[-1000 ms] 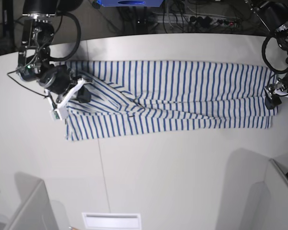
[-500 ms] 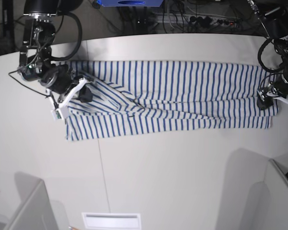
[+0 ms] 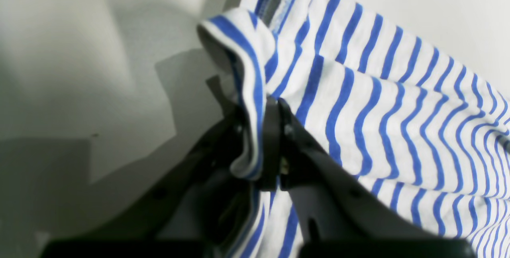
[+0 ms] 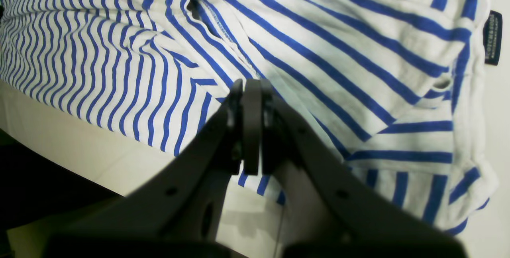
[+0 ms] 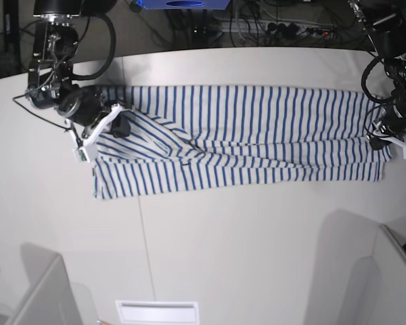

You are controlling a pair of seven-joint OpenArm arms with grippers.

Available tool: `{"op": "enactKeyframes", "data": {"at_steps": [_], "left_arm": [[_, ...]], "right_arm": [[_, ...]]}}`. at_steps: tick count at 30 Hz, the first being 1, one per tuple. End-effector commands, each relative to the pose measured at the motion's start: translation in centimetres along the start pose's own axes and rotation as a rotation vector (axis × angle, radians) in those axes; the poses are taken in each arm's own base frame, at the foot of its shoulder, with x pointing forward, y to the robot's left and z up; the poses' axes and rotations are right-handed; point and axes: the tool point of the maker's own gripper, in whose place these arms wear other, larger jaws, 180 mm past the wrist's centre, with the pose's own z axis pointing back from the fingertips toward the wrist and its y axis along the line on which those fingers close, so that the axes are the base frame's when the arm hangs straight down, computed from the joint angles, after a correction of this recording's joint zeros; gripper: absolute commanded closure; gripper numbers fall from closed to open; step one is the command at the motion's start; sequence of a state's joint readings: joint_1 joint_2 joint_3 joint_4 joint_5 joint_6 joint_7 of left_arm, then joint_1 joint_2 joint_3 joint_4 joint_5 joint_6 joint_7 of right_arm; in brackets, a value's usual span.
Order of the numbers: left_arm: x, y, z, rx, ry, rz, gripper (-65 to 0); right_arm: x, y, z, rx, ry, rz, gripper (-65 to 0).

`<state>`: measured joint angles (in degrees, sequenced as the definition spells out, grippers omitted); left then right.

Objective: Fold the T-shirt properly
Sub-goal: 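Move the left gripper to the shirt's sleeve side and grasp the edge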

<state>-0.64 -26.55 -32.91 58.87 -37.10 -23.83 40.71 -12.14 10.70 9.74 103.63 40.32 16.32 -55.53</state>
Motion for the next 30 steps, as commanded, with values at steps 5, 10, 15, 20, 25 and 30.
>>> {"op": "enactKeyframes", "data": {"at_steps": [5, 10, 15, 20, 25, 30], "left_arm": [[1.9, 1.2, 1.6, 0.046, -0.001, -0.081, 0.0], [4.3, -1.5, 4.1, 0.025, -0.087, -0.226, 0.0], [2.9, -4.0, 5.4, 0.050, -0.100, -0.362, 0.0], [1.1, -7.3, 6.4, 0.100, -0.125, -0.487, 0.0], [-1.3, -12.8, 5.8, 0.055, -0.104, -0.651, 0.0], [-3.8, -17.9, 5.6, -0.007, -0.101, -0.734, 0.0]], "right_arm": [[1.3, 0.2, 0.4, 0.012, -0.045, 0.012, 0.0], [1.3, 0.3, 0.4, 0.013, -0.045, 0.011, 0.0], [1.3, 0.3, 0.4, 0.013, -0.045, 0.011, 0.0], [1.3, 0.2, 0.4, 0.013, -0.046, 0.011, 0.0], [1.3, 0.2, 0.4, 0.013, -0.046, 0.011, 0.0], [1.2, 0.2, 0.4, 0.013, -0.043, 0.009, 0.0]]}}
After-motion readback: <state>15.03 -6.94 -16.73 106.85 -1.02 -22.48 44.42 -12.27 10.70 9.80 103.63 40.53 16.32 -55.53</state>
